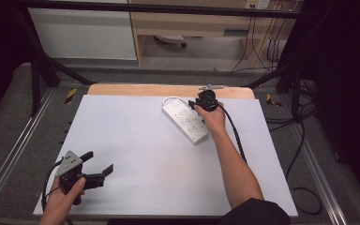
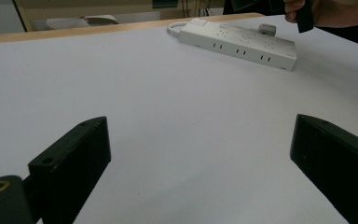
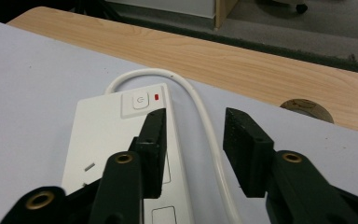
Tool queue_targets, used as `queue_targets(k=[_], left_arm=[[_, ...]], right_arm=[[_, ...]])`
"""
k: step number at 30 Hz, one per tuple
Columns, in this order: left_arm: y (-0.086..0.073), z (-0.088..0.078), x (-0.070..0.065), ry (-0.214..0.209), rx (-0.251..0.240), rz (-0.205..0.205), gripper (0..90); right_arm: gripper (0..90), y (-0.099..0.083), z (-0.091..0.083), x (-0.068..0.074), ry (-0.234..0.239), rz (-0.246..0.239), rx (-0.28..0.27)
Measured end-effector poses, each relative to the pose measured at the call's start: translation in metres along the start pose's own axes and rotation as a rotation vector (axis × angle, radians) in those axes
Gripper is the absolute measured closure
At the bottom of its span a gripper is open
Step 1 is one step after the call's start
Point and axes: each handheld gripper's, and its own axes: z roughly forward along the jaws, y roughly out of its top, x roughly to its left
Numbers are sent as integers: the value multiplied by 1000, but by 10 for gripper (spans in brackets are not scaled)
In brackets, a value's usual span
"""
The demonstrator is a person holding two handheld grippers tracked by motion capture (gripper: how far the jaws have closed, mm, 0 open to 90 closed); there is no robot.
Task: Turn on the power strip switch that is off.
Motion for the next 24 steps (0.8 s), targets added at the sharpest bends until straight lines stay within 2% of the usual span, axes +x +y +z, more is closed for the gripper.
queue_targets(k=[7,14,24], left_arm=[[0,0,0,-1,0,-1,51],[0,0,0,-2,0,0,52],[0,0,0,-4,-2,2,52]], right_arm=[[689,-2,3,0,11,-7,2],[781,-3,5,-2,1,-12,5],[898,-2,6,3,6,-31,-21]])
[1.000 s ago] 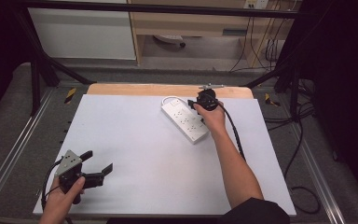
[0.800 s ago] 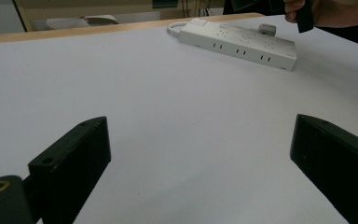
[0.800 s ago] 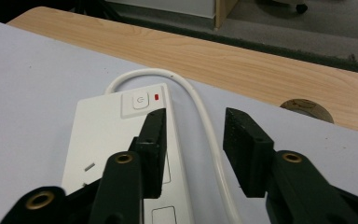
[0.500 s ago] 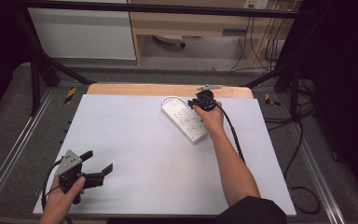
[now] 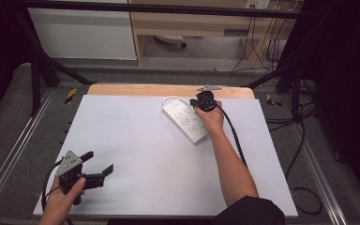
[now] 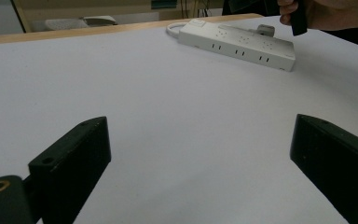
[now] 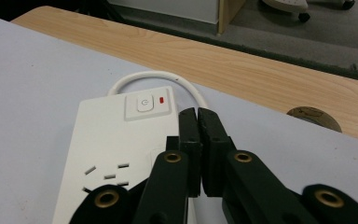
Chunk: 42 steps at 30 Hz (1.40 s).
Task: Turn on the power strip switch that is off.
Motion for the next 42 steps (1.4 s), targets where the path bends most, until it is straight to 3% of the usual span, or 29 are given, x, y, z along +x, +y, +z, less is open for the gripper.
queue_targets(k=[18,42], left_arm=[[0,1,0,3,5,-1,52],[-1,1,-1,-4,6,-2,52]], right_arm=[[900,-8,12,10,28,-15,33],[900,-3,20,22,21,-59,61]])
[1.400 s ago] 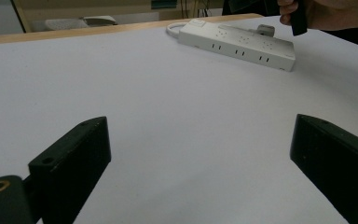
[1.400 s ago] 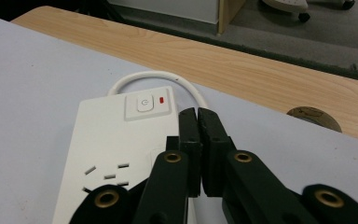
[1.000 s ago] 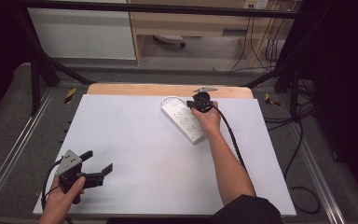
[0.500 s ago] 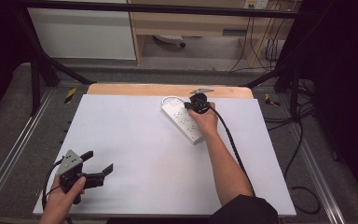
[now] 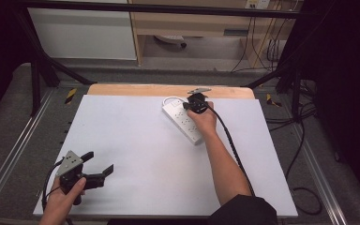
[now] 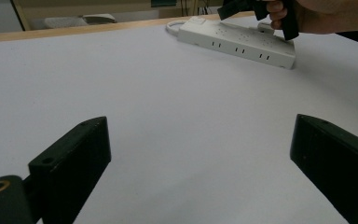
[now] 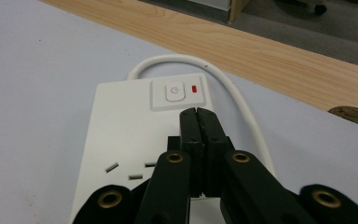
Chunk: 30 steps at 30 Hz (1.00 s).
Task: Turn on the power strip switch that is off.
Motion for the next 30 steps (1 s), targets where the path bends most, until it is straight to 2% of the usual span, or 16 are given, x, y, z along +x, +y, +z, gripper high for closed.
queue_targets(k=[14,30], left_arm=[[0,0,0,-1,2,0,52],[0,1,0,-1,4,0,52]], right_arm=[[900,-2,5,-1,-15,-6,13],[900,-1,4,-1,-8,-22,32]])
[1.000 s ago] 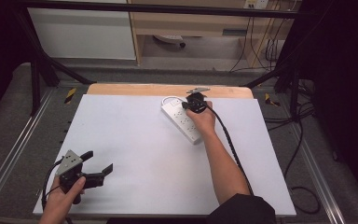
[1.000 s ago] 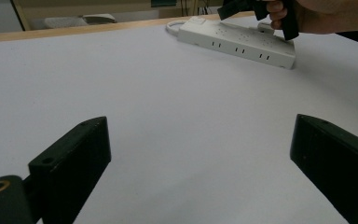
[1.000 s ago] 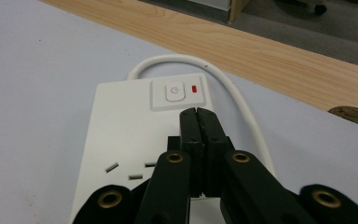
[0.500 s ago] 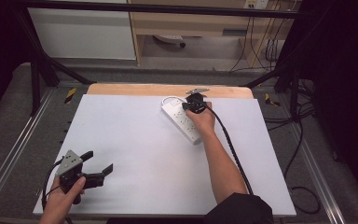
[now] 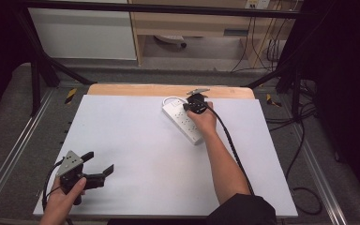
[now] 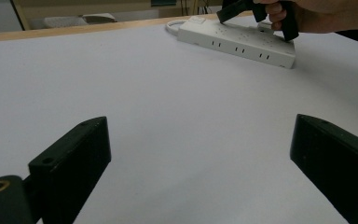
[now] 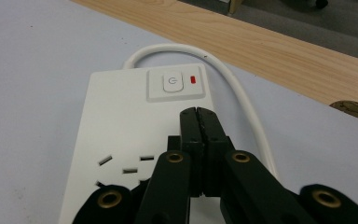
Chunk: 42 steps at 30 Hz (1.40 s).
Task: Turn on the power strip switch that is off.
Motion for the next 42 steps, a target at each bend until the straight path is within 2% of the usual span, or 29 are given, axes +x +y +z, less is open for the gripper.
queue_targets(k=[20,24,30,42], left_arm=[[0,-1,1,8,-3,0,52],[0,-1,1,3,-2,2,52],[0,-1,1,5,-1,3,52],[0,-1,1,9,2,3,52]], right_arm=[[900,2,2,1,10,15,28],[900,2,1,0,12,32,29],[900,5,-3,4,9,15,-8],[900,9,-12,10,24,-1,-28]])
